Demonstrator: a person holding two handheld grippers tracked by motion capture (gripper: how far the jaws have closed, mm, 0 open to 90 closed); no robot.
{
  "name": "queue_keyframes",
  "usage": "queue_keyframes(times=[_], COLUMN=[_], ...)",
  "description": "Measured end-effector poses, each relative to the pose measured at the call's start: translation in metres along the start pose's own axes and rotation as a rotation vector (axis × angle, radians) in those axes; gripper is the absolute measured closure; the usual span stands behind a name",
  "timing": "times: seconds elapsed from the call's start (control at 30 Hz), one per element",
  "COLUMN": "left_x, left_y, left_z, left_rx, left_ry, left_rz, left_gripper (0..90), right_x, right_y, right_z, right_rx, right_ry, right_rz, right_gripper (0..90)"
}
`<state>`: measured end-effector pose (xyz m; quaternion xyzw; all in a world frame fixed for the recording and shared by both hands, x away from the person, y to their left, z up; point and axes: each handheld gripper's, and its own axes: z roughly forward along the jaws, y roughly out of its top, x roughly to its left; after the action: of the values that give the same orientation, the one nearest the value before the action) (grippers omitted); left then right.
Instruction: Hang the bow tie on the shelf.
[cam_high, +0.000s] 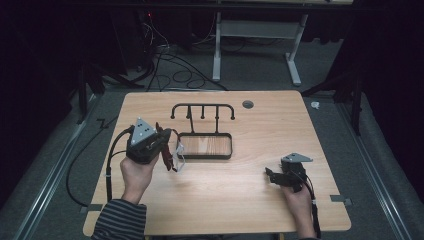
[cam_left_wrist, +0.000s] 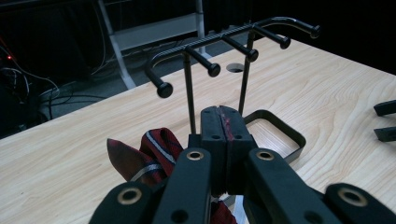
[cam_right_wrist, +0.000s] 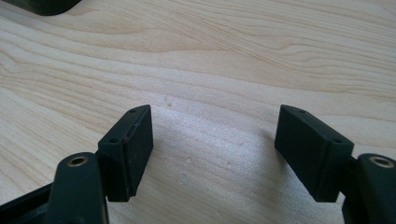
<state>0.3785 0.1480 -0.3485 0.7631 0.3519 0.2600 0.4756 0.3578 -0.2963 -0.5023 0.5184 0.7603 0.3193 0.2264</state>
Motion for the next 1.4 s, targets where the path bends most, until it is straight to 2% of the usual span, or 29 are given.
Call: queue_keyframes(times=[0.27,0.43,0.7,0.93,1.4], left_x=[-0.007,-0.007,-0.009,-0.012,-0.016], left_y=[0.005,0.007,0.011,0.018,0.027], left_z=[0.008,0.013,0.018,0.028,0.043], left_rx=[0.0,0.002,-0.004,-0.002,0.0], left_ry=[-0.024,-0.04,-0.049,-0.061,-0.087], left_rz=[0.011,0.004,0.005,0.013,0.005], left_gripper=[89.5,89.6,89.6,89.6,89.6], right_x=[0.0,0.0,0.0,0.0,0.0], right_y=[0.0,0.0,0.0,0.0,0.0], right_z=[0.0,0.0,0.0,0.0,0.0], right_rx=[0.0,0.0,0.0,0.0,0.0], right_ry=[0.0,0.0,0.0,0.0,0.001], right_rz=[0.0,0.0,0.0,0.0,0.0], right_gripper=[29.1,29.1,29.1,29.1,29.1])
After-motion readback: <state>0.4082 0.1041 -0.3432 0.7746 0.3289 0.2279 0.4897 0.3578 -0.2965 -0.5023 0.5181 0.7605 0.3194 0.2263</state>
